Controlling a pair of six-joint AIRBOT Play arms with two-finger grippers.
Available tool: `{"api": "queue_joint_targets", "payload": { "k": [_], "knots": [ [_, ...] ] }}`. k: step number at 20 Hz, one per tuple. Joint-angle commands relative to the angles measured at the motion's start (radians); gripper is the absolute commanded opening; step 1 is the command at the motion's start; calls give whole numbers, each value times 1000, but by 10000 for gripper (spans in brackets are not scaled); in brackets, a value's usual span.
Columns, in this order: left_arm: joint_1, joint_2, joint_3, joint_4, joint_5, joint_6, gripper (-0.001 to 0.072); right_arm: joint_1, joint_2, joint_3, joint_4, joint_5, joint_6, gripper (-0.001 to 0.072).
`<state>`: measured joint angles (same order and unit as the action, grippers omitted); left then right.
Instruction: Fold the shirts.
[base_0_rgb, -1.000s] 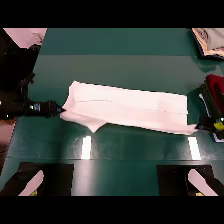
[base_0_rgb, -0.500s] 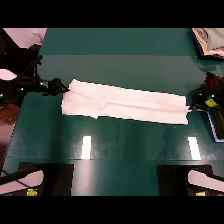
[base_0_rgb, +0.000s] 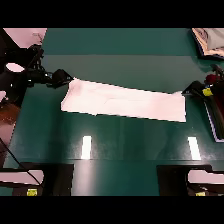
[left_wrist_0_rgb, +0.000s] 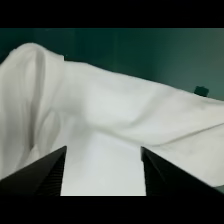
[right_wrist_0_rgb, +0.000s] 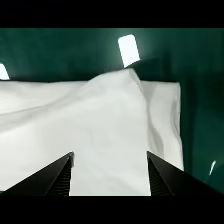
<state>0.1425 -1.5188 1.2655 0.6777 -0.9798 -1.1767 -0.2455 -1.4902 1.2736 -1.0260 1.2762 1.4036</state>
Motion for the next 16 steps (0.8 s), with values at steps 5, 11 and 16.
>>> {"api": "queue_joint_targets", "payload": {
  "k": [5,11,16],
  "knots": [
    [0,-9,113,-35,-208,7,28,-174,21,-149,72,99,-134,529],
    [-106,-9,113,-27,-207,6,27,-237,-78,-246,187,61,-241,504],
    [-230,-10,113,-26,-110,5,27,-171,-137,-246,197,53,-247,461]
  ]
}}
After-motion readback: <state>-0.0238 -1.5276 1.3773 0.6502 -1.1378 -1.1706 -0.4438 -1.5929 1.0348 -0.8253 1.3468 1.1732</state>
